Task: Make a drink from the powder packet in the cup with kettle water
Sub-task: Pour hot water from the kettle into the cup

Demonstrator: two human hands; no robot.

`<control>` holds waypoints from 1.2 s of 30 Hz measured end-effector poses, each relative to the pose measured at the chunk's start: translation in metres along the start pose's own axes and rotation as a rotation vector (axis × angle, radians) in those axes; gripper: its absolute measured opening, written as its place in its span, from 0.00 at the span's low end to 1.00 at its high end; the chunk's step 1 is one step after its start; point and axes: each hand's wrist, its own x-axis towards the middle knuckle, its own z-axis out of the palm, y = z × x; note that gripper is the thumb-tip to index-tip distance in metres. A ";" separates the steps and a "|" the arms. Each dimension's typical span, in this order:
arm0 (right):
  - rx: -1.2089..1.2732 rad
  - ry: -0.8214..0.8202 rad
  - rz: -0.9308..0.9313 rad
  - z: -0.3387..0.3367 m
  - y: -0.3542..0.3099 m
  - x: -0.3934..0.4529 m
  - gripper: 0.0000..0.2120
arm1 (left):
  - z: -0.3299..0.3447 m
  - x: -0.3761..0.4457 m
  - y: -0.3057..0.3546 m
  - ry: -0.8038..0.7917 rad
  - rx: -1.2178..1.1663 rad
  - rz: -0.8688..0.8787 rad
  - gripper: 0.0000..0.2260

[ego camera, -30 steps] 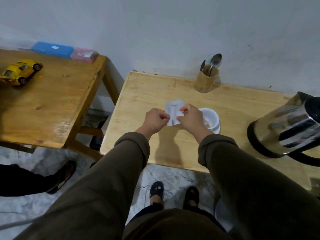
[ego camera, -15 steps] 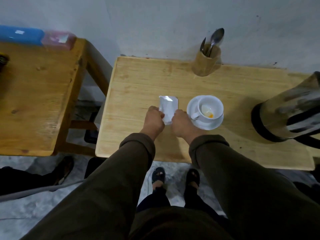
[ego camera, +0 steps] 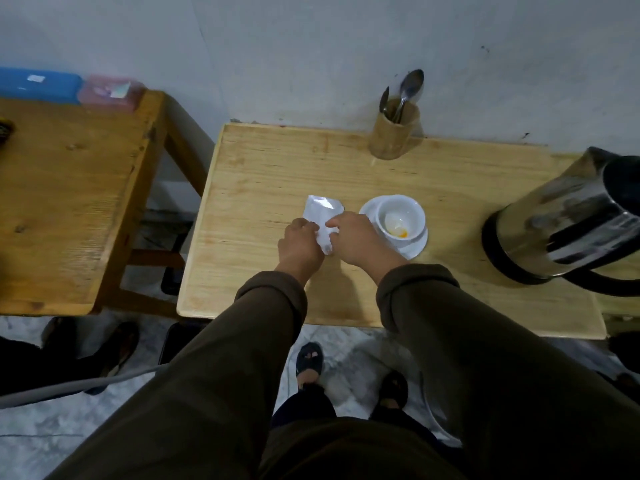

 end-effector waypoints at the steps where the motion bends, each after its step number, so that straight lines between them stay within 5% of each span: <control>1: 0.051 0.049 -0.005 -0.004 0.004 -0.004 0.19 | 0.002 -0.004 0.005 0.010 -0.010 -0.006 0.18; 6: 0.132 0.234 -0.057 -0.025 0.037 -0.032 0.19 | 0.022 -0.032 0.043 0.067 -0.092 -0.048 0.20; 11: 0.085 0.375 -0.073 -0.050 0.098 -0.070 0.19 | 0.056 -0.062 0.098 0.023 -0.239 -0.285 0.23; 18: -0.056 0.767 -0.068 -0.086 0.189 -0.120 0.17 | 0.111 -0.085 0.163 -0.164 -0.047 -0.239 0.27; 25: -0.247 1.088 0.157 -0.107 0.256 -0.153 0.13 | 0.134 -0.085 0.183 -0.233 0.162 -0.269 0.26; 36: 0.153 1.063 0.376 -0.120 0.286 -0.165 0.31 | 0.133 -0.084 0.191 -0.239 0.265 -0.252 0.23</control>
